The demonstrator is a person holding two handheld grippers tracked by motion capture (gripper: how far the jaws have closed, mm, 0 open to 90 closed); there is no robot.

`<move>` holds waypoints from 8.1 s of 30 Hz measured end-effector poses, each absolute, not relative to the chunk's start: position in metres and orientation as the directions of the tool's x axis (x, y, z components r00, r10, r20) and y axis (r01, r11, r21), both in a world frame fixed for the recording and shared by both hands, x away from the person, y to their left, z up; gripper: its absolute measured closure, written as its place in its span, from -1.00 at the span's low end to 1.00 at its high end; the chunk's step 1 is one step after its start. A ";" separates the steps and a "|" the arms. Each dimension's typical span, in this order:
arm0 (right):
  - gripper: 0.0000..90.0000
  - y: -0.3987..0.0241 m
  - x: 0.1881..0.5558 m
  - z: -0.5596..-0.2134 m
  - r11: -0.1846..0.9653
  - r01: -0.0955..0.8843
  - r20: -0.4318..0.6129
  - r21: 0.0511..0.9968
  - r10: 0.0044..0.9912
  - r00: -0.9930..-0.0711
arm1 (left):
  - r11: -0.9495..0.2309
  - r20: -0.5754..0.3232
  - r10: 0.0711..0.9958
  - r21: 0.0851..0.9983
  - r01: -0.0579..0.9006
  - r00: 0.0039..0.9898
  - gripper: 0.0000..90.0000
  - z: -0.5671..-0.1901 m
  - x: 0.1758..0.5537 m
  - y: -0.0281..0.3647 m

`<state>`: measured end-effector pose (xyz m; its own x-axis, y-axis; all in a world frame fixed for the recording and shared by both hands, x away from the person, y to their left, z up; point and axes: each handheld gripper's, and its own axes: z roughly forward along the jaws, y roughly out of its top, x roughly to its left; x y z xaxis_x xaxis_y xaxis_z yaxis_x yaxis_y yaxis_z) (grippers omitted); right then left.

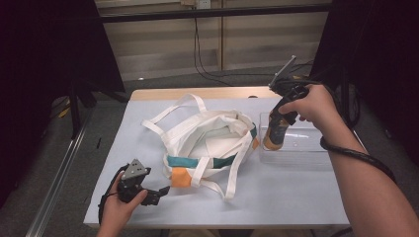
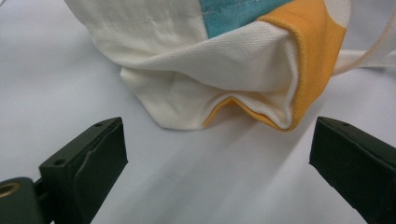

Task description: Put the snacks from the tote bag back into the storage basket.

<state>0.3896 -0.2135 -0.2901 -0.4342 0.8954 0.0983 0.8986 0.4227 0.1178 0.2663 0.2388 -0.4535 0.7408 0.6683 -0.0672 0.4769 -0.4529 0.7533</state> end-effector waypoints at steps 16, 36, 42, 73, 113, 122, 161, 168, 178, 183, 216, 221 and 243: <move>-0.32 -0.212 0.389 -0.294 0.434 0.893 0.091 0.119 0.891 -0.445 | -0.455 -0.063 0.673 0.750 0.480 0.737 -0.92 -0.453 0.266 0.239; -0.32 -0.213 0.390 -0.301 0.434 0.895 0.097 0.106 0.891 -0.444 | -0.448 -0.072 0.675 0.751 0.485 0.735 -0.92 -0.453 0.266 0.239; -0.32 -0.213 0.390 -0.304 0.434 0.895 0.098 0.100 0.891 -0.443 | -0.452 -0.067 0.674 0.750 0.483 0.736 -0.92 -0.454 0.266 0.239; -0.32 -0.212 0.390 -0.316 0.437 0.895 0.096 0.088 0.891 -0.444 | -0.447 -0.072 0.676 0.751 0.486 0.733 -0.92 -0.454 0.266 0.239; -0.32 -0.213 0.389 -0.327 0.441 0.894 0.101 0.074 0.889 -0.447 | -0.458 -0.060 0.673 0.748 0.479 0.737 -0.92 -0.454 0.266 0.239; -0.32 -0.212 0.389 -0.329 0.444 0.894 0.096 0.068 0.889 -0.448 | -0.458 -0.059 0.673 0.750 0.478 0.737 -0.92 -0.454 0.266 0.239; -0.32 -0.211 0.389 -0.343 0.454 0.890 0.096 0.050 0.885 -0.456 | -0.448 -0.066 0.677 0.753 0.482 0.733 -0.92 -0.454 0.266 0.240; -0.32 -0.211 0.390 -0.346 0.444 0.895 0.100 0.044 0.889 -0.446 | -0.446 -0.065 0.678 0.755 0.480 0.732 -0.92 -0.454 0.266 0.240; -0.32 -0.210 0.390 -0.348 0.433 0.901 0.100 0.035 0.895 -0.435 | -0.441 -0.071 0.678 0.757 0.482 0.732 -0.92 -0.454 0.266 0.240; -0.32 -0.210 0.390 -0.350 0.431 0.902 0.098 0.033 0.896 -0.432 | -0.448 -0.063 0.675 0.756 0.477 0.735 -0.92 -0.454 0.266 0.240; -0.34 -0.211 0.389 -0.356 0.391 0.916 0.108 0.085 0.911 -0.399 | -0.459 -0.055 0.673 0.751 0.475 0.738 -0.92 -0.454 0.266 0.240; -0.35 -0.213 0.386 -0.357 0.388 0.915 0.115 0.110 0.910 -0.399 | -0.452 -0.065 0.673 0.752 0.480 0.737 -0.92 -0.454 0.267 0.238; -0.35 -0.220 0.375 -0.365 0.378 0.904 0.133 0.201 0.904 -0.407 | -0.466 -0.052 0.672 0.746 0.476 0.738 -0.92 -0.454 0.266 0.240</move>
<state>0.3752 -0.2202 -0.3647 -0.4071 0.9037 0.1330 0.9039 0.3776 0.2011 0.2661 0.2399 -0.4539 0.7384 0.6723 -0.0516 0.4764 -0.4660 0.7456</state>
